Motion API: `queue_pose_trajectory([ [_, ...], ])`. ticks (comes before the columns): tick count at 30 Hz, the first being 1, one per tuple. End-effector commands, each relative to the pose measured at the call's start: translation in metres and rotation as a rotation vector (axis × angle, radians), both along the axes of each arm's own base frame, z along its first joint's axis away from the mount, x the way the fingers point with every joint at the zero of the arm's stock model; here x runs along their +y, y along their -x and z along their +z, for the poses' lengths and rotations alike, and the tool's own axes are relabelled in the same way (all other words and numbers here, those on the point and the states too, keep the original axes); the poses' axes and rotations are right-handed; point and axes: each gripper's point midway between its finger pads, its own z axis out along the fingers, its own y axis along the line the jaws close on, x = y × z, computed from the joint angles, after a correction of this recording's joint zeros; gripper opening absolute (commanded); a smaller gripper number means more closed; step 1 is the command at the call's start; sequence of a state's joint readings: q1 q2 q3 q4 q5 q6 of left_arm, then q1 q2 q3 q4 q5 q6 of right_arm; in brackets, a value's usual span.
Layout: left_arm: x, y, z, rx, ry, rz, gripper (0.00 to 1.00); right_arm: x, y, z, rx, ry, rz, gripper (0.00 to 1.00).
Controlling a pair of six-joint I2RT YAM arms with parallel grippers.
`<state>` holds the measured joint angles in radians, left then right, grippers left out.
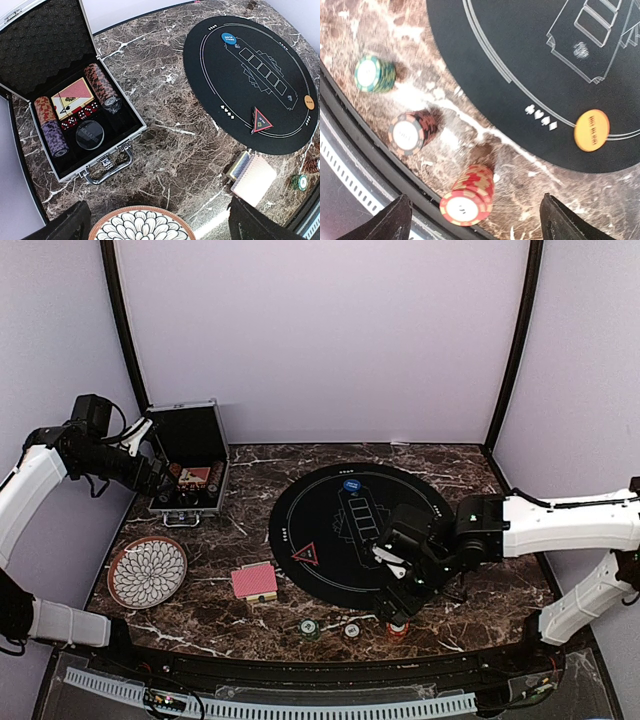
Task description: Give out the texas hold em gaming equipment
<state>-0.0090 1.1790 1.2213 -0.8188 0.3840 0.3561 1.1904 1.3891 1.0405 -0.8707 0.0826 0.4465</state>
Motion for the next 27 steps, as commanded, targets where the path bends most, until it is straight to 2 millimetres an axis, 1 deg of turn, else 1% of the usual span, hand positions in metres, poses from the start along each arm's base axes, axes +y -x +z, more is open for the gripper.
queue_pose_trajectory([
  [1,-0.001,0.008,0.011,-0.019,0.001,-0.018,0.99,-0.001,0.019,-0.013,0.07,0.023,0.028,0.89],
  [5,-0.001,0.009,0.01,-0.018,0.0,-0.022,0.99,-0.002,0.032,-0.023,0.1,0.044,0.064,0.86],
  [9,-0.001,0.009,0.01,-0.018,0.004,-0.022,0.99,-0.003,0.038,-0.029,0.107,0.06,0.076,0.81],
  [13,-0.002,0.01,0.012,-0.021,0.005,-0.022,0.99,-0.007,0.045,-0.04,0.117,0.084,0.084,0.79],
  [17,-0.001,0.01,0.014,-0.024,0.004,-0.021,0.99,-0.011,0.041,-0.047,0.099,0.1,0.069,0.77],
  [23,-0.002,0.011,0.016,-0.026,0.011,-0.022,0.99,-0.006,0.035,-0.049,0.071,0.099,0.06,0.71],
  [27,-0.002,0.01,0.017,-0.028,0.011,-0.019,0.99,-0.002,0.034,-0.05,0.064,0.093,0.061,0.66],
])
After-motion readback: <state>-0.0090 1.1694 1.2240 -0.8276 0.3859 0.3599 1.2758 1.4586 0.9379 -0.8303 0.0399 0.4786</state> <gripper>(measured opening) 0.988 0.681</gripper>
